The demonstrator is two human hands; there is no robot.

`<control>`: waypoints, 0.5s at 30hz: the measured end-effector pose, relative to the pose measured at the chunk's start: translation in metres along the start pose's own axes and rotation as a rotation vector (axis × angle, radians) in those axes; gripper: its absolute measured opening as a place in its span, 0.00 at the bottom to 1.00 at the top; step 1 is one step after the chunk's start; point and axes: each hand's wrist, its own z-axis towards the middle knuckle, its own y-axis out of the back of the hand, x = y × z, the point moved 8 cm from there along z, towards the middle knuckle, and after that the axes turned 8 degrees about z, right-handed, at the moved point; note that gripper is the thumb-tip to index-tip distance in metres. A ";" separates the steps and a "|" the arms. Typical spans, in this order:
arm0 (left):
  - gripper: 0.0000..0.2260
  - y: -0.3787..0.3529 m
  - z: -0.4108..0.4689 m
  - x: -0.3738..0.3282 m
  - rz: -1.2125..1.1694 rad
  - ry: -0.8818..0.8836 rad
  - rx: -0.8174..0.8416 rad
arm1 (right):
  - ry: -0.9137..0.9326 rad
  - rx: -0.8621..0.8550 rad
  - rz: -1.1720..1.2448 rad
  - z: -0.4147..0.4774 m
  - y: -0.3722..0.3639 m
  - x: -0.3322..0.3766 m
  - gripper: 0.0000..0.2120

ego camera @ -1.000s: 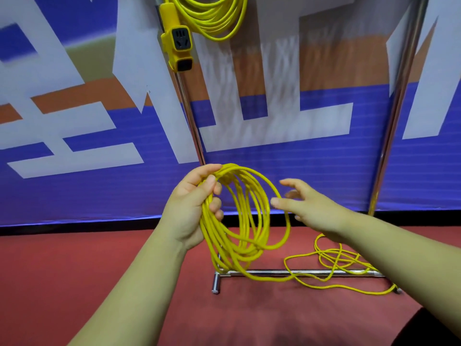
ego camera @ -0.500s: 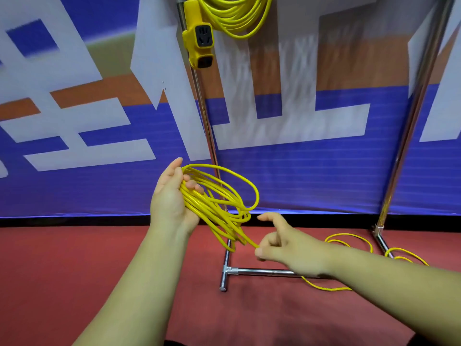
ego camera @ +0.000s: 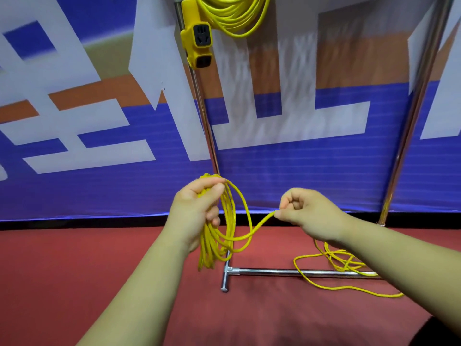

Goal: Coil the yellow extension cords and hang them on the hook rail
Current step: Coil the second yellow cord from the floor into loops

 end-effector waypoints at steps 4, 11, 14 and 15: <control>0.06 -0.035 -0.009 0.004 0.299 -0.026 0.162 | 0.044 0.055 0.115 -0.005 0.006 0.026 0.05; 0.07 -0.079 -0.017 0.018 0.466 0.013 0.350 | 0.152 0.078 0.087 -0.022 0.019 0.051 0.07; 0.01 -0.100 -0.023 0.020 0.487 0.004 0.433 | 0.177 0.078 0.074 -0.026 0.024 0.055 0.08; 0.04 -0.103 -0.022 0.019 0.491 -0.009 0.440 | 0.187 0.079 0.077 -0.027 0.027 0.056 0.08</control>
